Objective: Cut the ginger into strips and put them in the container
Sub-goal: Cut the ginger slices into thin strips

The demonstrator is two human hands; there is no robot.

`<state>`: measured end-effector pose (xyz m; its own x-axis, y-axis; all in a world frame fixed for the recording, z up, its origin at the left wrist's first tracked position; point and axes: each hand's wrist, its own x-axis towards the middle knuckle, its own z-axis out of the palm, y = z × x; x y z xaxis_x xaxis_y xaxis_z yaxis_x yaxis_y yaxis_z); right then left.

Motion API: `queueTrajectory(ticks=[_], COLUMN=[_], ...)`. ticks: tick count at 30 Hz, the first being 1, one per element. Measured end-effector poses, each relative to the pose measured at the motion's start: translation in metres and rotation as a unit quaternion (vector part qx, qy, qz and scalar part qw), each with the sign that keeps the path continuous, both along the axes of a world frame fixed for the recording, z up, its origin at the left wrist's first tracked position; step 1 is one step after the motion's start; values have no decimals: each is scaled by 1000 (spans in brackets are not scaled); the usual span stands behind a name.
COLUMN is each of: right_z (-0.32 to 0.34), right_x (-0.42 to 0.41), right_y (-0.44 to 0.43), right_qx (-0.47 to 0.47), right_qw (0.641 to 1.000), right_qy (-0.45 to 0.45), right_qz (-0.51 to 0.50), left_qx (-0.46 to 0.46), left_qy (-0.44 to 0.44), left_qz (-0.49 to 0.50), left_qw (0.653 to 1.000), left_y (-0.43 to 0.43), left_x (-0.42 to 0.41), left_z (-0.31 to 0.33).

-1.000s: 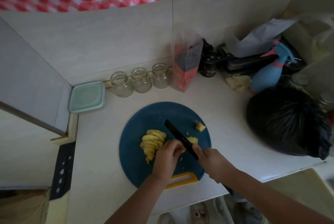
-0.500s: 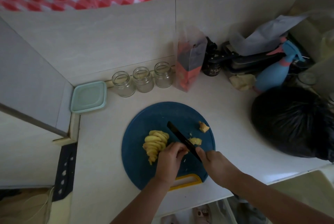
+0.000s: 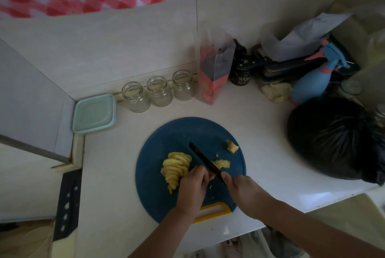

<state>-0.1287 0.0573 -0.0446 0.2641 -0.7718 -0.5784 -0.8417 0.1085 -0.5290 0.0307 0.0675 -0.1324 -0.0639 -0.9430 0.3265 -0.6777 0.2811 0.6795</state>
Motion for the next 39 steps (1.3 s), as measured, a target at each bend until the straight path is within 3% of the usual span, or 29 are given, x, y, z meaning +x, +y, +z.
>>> queueTrajectory(ticks=[7,10,16,28,39], right_z=[-8,-17,-18,-11,-6], right_x=[4,7,7,-4,-9], right_y=[4,10,-3,0,5], right_qx=[18,12,6,80,71], right_qw=[1000,997,993,982,985], right_qy=[-6,-22,-26,-85,-64], right_qz=[-6,-72,-118,-149,-141], left_qx=[21,33,37,65,61], left_qy=[-20,-28,24,43,45], left_qz=[-17,-1,0,41,51], left_qw=[999,999,999,996,996], left_y=[2,1,2,6,10], left_x=[0,1,-1,-7,-8], left_z=[-4,-5,2,3,6])
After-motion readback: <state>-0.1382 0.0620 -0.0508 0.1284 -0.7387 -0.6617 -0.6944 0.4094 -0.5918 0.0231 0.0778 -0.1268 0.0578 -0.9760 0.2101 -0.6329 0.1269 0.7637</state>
